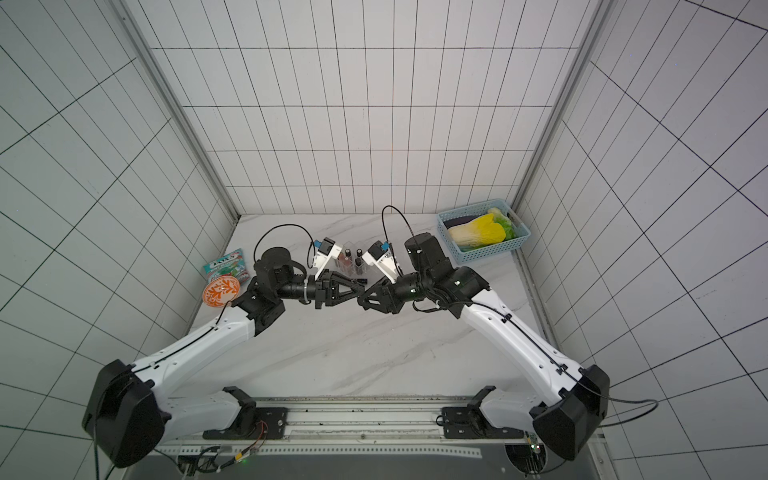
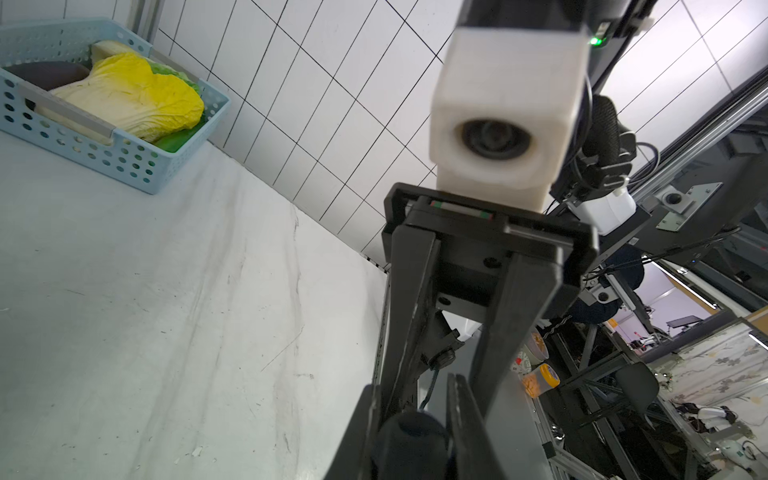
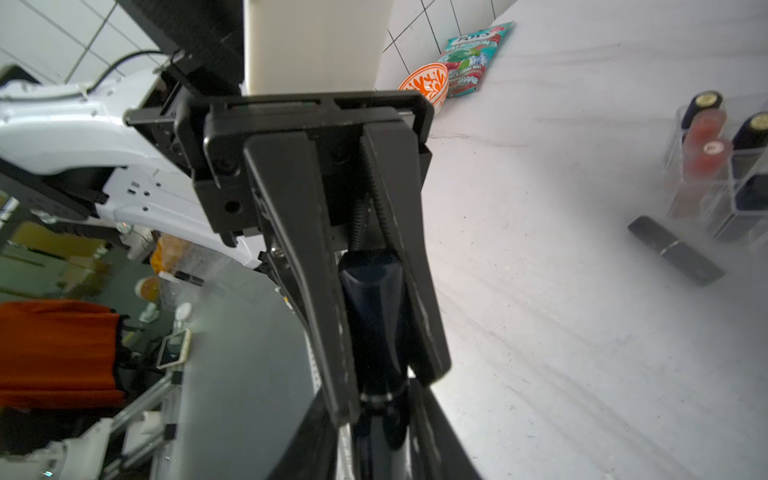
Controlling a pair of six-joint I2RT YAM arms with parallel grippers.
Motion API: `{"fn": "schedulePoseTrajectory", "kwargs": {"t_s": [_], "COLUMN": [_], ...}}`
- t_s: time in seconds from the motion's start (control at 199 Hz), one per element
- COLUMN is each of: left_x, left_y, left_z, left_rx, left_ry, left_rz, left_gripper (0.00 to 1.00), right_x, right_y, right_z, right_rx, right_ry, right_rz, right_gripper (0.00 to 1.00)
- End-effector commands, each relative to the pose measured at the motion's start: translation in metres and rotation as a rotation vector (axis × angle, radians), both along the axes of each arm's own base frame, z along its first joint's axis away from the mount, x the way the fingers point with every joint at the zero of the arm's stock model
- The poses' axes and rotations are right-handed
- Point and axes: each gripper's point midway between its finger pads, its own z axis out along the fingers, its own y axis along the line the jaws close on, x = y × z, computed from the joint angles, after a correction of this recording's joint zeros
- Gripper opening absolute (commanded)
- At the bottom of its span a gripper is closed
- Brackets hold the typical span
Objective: Arrange the lipsticks in the organizer
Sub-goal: Pick up the lipstick at the center of the board, then place the lipstick in the storage box.
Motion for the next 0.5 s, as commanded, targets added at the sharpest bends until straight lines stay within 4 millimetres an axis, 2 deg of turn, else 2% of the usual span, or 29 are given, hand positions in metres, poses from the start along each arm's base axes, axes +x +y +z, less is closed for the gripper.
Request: {"fn": "schedulePoseTrajectory", "kwargs": {"t_s": [0.0,0.04,0.05,0.065,0.186,0.286,0.417,0.497], "left_x": [0.023,0.035,0.038,0.043,0.076,0.107,0.150,0.172], "left_y": [0.009,0.014,0.016,0.018,0.032,0.040,0.044,0.043], "left_z": [-0.013,-0.020,-0.022,-0.024,-0.040,-0.043,-0.046,-0.055], "left_rx": [0.083,0.127,0.139,0.156,0.272,0.339,0.426,0.466], "left_ry": [-0.022,-0.025,-0.029,-0.035,-0.085,-0.156,-0.269,-0.289], "left_rz": [0.141,0.211,0.229,0.255,0.423,0.543,0.676,0.726], "left_gripper": [0.00,0.00,0.00,0.00,0.00,0.00,0.00,0.00], "right_x": [0.008,0.014,0.015,0.016,0.026,0.035,0.040,0.039], "right_y": [-0.014,-0.019,-0.021,-0.023,-0.040,-0.055,-0.066,-0.069], "right_z": [0.011,0.008,0.007,0.006,0.000,-0.011,-0.027,-0.035], "right_rx": [0.003,-0.018,-0.023,-0.029,-0.047,-0.081,-0.117,-0.127], "right_ry": [-0.081,-0.099,-0.105,-0.112,-0.167,-0.209,-0.218,-0.212], "right_rz": [-0.091,-0.132,-0.143,-0.157,-0.260,-0.351,-0.402,-0.408], "right_gripper": [0.69,0.85,0.94,1.00,0.99,0.99,0.99,0.99]}}
